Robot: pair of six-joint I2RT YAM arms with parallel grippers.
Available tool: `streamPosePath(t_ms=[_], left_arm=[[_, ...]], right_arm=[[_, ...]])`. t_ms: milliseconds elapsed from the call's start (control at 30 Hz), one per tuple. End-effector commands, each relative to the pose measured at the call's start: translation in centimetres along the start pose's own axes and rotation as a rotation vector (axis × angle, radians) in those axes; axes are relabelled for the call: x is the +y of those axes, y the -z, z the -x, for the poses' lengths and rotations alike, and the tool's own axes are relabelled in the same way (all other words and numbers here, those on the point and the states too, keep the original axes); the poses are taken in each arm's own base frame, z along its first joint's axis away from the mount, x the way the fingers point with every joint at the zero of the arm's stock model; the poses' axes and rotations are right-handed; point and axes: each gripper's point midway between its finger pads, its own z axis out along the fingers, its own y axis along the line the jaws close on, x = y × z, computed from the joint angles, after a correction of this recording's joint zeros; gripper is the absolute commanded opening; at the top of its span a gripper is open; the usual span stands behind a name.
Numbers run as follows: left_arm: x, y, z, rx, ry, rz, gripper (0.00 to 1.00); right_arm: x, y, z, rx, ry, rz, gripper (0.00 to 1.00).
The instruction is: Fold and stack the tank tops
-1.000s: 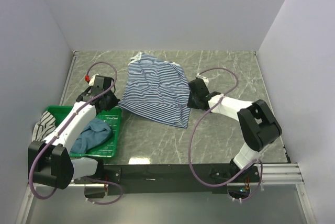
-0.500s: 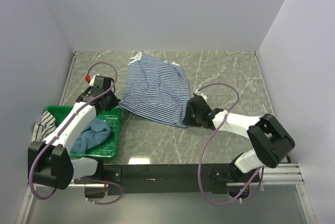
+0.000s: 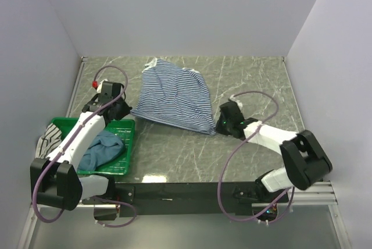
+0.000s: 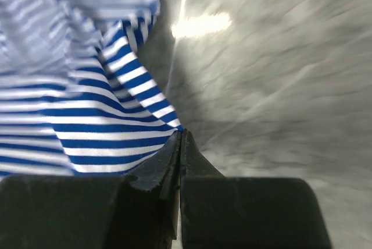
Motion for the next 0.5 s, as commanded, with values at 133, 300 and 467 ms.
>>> streamPosePath(t_ms=[133, 300, 467], left_arm=[[-6.1, 2.9, 5.4, -0.095, 0.021, -0.207, 0.0], [-14.1, 8.8, 14.3, -0.268, 0.087, -0.416, 0.01], [-20.5, 18.4, 22.7, -0.522, 0.119, -0.685, 0.01]], right_arm=[[-0.2, 6.6, 11.0, -0.261, -0.067, 0.022, 0.0], [5.1, 15.4, 24.2, -0.494, -0.08, 0.134, 0.0], [11.0, 25.9, 34.2, -0.768, -0.026, 0.286, 0.0]])
